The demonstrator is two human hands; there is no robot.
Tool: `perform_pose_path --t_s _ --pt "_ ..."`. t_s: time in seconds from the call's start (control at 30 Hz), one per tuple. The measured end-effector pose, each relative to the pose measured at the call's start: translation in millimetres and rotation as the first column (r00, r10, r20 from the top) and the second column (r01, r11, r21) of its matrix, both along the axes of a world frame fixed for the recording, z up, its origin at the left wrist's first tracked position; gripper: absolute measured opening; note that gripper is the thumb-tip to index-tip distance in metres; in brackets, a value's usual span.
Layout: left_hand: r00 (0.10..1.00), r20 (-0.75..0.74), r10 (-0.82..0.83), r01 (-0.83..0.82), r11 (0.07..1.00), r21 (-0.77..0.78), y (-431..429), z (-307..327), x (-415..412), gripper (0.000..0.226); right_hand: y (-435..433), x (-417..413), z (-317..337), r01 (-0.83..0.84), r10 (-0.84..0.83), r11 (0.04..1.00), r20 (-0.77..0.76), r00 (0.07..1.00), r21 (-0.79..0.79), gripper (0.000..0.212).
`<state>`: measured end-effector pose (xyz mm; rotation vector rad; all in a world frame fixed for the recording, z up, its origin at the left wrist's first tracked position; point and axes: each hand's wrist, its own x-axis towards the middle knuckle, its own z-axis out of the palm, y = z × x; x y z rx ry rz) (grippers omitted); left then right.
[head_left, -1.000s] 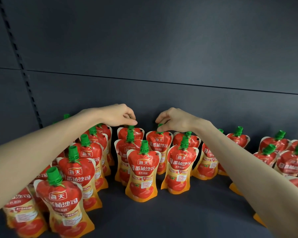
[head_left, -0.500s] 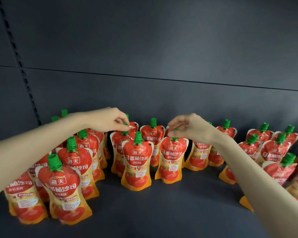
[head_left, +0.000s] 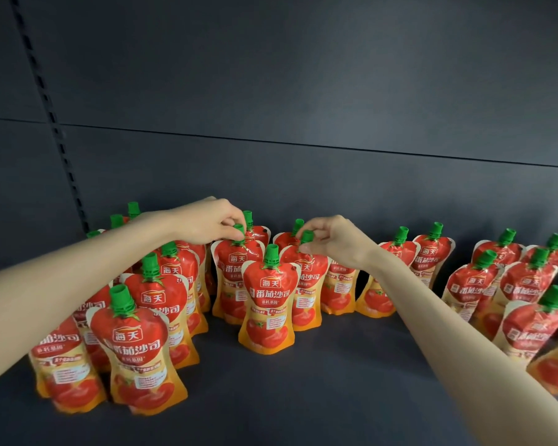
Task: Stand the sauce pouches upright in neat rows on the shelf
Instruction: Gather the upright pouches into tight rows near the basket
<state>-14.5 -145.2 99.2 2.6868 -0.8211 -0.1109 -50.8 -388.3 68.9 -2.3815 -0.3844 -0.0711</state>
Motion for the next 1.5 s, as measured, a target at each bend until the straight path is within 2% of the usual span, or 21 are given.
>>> perform_pose_path --t_s 0.2,0.4,0.53,0.97,1.17,1.3,1.4,1.5 --pt "1.000 -0.010 -0.006 0.006 1.000 -0.014 3 -3 3 0.026 10 7 -2 -0.028 0.028 0.999 0.004 1.000 0.018 0.018" --pt "0.999 -0.036 -0.019 0.019 1.000 -0.010 5 -5 6 0.025 7 7 -4 -0.039 0.044 0.995 -0.053 0.998 0.088 0.020" --pt "0.999 -0.027 -0.030 0.030 1.000 0.008 4 -2 5 0.024 8 8 -5 -0.037 0.040 0.995 -0.037 0.998 0.093 0.013" --pt "0.999 -0.020 -0.051 0.051 0.998 0.034 5 0 3 0.025 9 6 -3 -0.030 0.032 0.997 -0.032 0.999 0.065 0.013" --pt "0.998 -0.033 -0.049 0.050 0.998 0.033 5 -1 6 0.026 10 4 -3 -0.008 0.009 0.999 -0.028 1.000 0.053 0.016" --pt "0.999 -0.035 -0.041 0.043 0.998 0.045 6 -4 8 0.027 11 3 -4 0.009 -0.006 0.998 -0.045 0.999 0.062 0.026" --pt "1.000 -0.013 -0.023 0.023 0.999 0.030 8 -2 6 0.030 7 0 -3 0.026 -0.024 0.996 -0.030 0.999 0.080 0.033" --pt "0.997 0.080 -0.003 0.009 0.998 -0.070 8 6 -1 0.026 -3 -6 0 0.069 -0.078 0.985 0.051 0.996 0.159 0.028"
